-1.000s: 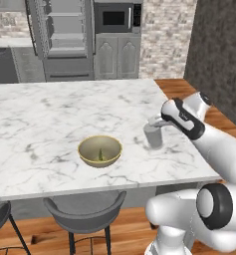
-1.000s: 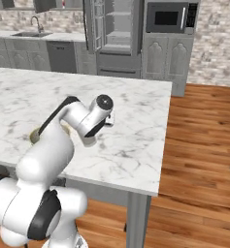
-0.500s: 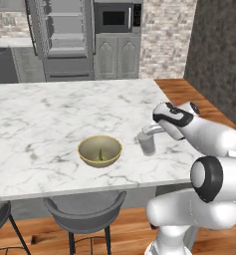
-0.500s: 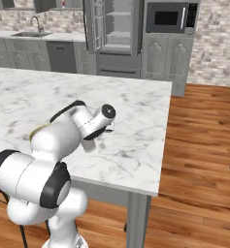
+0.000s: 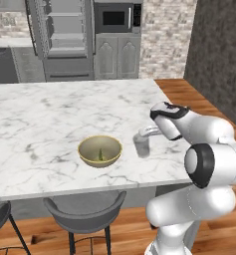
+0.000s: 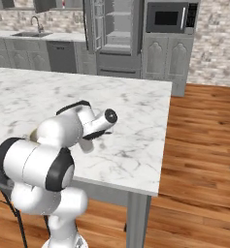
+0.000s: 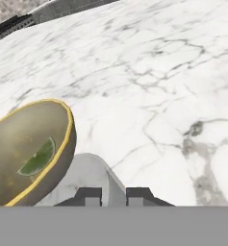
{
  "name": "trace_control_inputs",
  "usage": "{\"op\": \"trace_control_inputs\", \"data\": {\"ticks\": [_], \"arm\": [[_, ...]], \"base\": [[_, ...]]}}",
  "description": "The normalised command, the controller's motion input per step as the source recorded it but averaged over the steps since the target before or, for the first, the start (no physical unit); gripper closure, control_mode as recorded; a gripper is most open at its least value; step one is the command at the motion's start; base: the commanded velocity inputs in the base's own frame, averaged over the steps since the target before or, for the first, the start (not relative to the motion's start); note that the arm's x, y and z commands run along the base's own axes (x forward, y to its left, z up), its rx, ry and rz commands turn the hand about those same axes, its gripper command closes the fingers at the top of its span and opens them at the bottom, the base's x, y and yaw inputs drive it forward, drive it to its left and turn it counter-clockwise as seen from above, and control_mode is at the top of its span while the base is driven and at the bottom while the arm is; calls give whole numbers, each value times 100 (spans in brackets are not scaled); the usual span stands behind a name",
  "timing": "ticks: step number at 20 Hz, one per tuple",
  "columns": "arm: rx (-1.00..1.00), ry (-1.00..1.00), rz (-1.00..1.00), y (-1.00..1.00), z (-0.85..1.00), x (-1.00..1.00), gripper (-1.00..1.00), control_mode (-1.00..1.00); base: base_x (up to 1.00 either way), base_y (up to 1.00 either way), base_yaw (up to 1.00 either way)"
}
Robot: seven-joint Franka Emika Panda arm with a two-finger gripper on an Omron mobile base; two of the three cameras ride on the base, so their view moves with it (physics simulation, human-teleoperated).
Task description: There is a bowl on the dining counter. Grab a lemon wedge from the fridge and place it in the bowl. Then get the liquor bottle and glass cup from the cabinet and place them next to the bowl.
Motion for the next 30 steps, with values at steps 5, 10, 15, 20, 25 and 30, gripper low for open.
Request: {"op": "trace_control_inputs", "data": {"ticks": [5,10,15,20,25,30], "arm": [[3,0,4,14,-27,23,100,-100],[1,0,1,9,-28,35,100,-100],[0,0,0,0,-22,34,100,-100],[0,0,0,0,-19,27,100,-100],[0,-1,0,3,-11,4,100,-100],[0,-5,0,23,0,-21,100,-100]], "base": [[0,0,0],[0,0,0],[0,0,0],[0,0,0],[0,0,0],[0,0,0]]}}
